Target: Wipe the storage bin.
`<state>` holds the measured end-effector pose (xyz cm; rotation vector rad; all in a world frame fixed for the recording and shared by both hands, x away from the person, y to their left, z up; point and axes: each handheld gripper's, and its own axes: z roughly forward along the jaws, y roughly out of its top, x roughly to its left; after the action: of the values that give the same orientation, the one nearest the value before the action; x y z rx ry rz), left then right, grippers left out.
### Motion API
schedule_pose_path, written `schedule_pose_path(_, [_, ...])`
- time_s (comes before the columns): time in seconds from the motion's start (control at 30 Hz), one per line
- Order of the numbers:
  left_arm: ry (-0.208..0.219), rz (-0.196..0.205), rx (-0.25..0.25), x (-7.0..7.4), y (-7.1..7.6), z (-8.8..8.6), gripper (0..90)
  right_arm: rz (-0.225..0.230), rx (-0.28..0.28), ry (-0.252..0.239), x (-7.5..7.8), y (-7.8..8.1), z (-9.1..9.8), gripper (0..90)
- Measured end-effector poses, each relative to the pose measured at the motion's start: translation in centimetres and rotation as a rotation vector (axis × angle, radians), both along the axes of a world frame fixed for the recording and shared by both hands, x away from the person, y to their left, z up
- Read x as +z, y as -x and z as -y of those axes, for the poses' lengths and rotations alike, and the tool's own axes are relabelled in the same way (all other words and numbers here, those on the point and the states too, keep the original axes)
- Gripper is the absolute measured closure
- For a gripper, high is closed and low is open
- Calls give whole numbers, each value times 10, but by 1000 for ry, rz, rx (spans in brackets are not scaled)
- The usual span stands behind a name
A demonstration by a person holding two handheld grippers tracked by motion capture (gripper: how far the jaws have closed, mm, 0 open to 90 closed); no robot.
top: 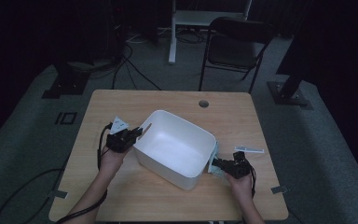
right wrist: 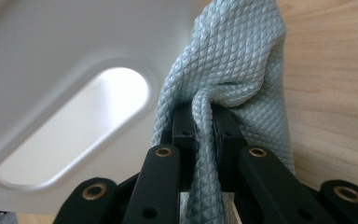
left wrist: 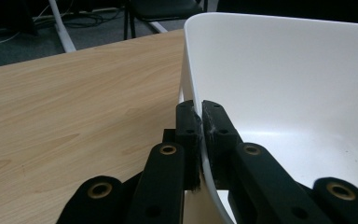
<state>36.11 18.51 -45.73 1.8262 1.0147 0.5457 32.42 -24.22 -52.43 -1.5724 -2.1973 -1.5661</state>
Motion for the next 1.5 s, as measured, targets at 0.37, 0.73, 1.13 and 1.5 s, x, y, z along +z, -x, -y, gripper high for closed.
schedule_pose_path(0.37, [4,-2,22,0,1,1,861,-52,-9,22,-11,-6,-1,826])
schedule_pose_path(0.73, [7,-4,50,0,2,2,863,58,15,-47,23,17,2,825])
schedule_pose_path(1.13, [0,-8,49,1,2,2,863,142,52,-89,50,38,-5,825])
schedule_pose_path(1.5, [-11,-11,43,1,2,3,862,145,28,-60,46,35,-10,826])
